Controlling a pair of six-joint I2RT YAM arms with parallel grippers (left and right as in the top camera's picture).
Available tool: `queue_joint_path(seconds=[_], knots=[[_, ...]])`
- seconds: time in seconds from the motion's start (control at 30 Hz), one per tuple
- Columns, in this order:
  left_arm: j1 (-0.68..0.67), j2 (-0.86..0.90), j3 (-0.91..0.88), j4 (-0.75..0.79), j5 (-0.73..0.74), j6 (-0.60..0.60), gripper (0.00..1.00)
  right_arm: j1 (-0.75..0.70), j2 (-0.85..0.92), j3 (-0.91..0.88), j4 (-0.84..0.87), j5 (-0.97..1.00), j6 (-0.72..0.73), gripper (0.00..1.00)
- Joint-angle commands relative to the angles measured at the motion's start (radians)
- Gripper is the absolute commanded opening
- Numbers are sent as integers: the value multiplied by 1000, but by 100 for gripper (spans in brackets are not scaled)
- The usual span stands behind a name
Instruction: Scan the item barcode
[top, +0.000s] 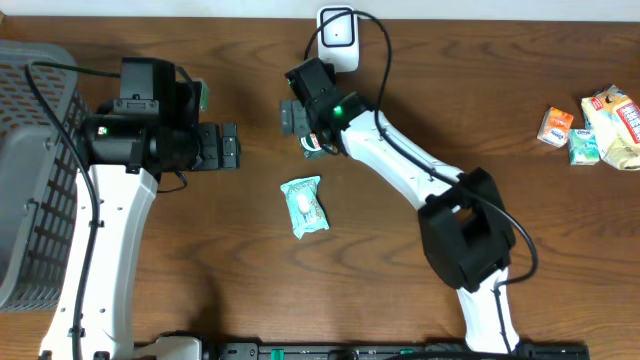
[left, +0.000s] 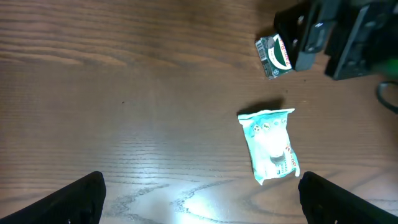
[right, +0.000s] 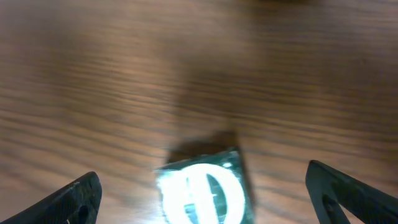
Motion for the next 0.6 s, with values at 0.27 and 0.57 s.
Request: queue_joint_path(seconds=[0.27,0.57], knots=[[-3,2,-4,-6,-9,2,97,-20,95,-2,-31,-87,-286,99],[-3,2,-4,-6,-9,2,97,-21,154,-3,-63,-95,-310,97]])
